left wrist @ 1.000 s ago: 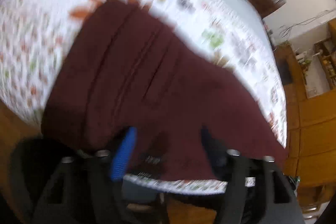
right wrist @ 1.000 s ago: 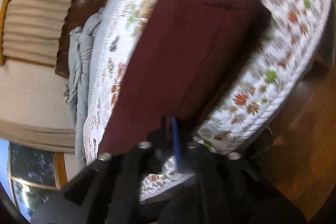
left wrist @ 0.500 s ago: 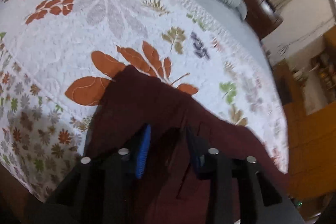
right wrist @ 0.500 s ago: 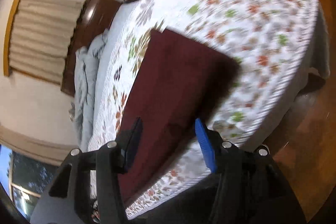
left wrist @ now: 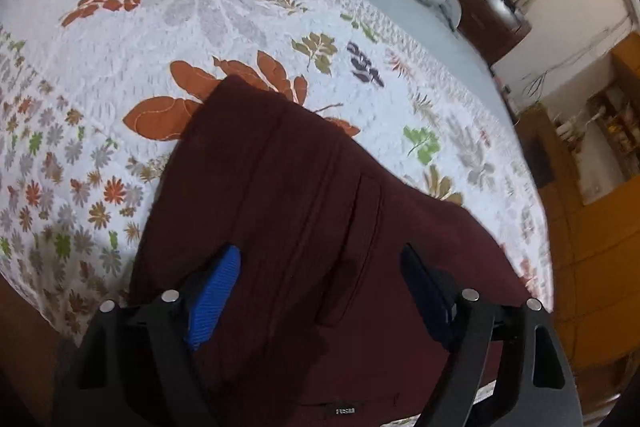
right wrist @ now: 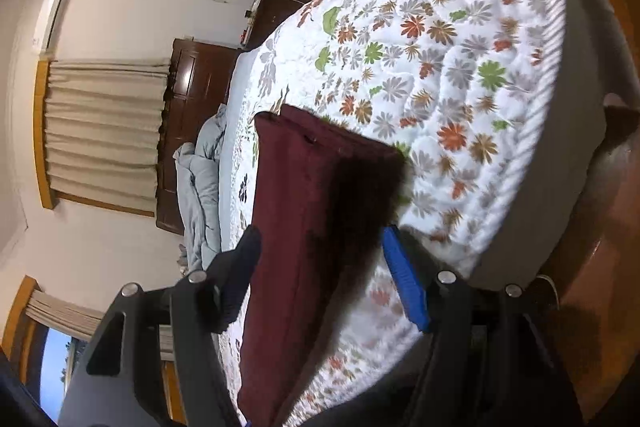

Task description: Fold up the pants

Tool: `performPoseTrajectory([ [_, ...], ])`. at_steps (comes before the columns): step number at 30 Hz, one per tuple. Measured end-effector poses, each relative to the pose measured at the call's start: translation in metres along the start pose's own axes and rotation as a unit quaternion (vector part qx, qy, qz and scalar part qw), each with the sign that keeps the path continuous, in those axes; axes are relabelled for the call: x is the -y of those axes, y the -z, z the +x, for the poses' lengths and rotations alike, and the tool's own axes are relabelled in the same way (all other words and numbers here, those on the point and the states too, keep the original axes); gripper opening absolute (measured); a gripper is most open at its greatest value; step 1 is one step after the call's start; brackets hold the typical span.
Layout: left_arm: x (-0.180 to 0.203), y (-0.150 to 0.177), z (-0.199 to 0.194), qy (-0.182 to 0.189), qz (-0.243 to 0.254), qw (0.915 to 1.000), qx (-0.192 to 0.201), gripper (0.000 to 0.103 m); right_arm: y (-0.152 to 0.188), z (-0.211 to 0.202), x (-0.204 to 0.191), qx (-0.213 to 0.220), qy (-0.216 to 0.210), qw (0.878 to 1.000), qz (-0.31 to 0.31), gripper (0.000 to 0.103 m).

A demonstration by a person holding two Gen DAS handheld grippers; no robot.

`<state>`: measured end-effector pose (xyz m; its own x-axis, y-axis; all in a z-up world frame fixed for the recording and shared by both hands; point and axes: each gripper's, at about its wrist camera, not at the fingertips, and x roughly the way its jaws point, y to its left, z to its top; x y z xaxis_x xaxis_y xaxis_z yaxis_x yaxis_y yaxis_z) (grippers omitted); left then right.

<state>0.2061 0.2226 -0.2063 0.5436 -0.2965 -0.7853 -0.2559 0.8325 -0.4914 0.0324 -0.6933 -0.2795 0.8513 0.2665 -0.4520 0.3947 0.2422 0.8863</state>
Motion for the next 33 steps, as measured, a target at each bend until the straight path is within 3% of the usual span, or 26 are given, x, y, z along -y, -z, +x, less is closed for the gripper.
performPoseTrajectory([
  [4,0.012,0.005,0.004,-0.025,0.040,0.9989,0.000,0.091,-0.006,0.013,-0.002,0.002,-0.014,1.000,0.005,0.070],
  [14,0.007,0.005,0.002,-0.013,0.030,0.9995,0.005,0.093,-0.011,0.026,-0.009,-0.002,-0.067,0.998,-0.018,0.063],
  [16,0.007,0.006,0.002,-0.016,0.033,0.9993,0.006,0.093,-0.013,0.034,-0.006,-0.008,-0.059,0.998,-0.022,0.063],
  [20,0.007,0.006,0.001,-0.016,0.034,0.9993,0.005,0.093,-0.017,0.034,0.004,-0.016,-0.077,0.997,0.015,0.047],
  [23,0.005,0.006,-0.001,-0.010,0.031,0.9994,0.007,0.093,-0.017,0.032,0.001,-0.018,-0.061,0.998,0.007,0.027],
  [25,0.005,0.007,0.000,-0.007,0.031,0.9994,0.009,0.093,-0.015,0.028,-0.005,-0.017,-0.054,0.998,0.000,0.021],
  [29,0.006,0.008,0.001,-0.003,0.033,0.9994,0.011,0.094,-0.014,0.022,-0.036,-0.003,-0.035,0.999,-0.028,0.017],
  [33,0.006,0.008,0.001,0.003,0.037,0.9993,0.009,0.095,-0.001,0.016,-0.097,0.017,0.006,0.993,-0.119,0.016],
])
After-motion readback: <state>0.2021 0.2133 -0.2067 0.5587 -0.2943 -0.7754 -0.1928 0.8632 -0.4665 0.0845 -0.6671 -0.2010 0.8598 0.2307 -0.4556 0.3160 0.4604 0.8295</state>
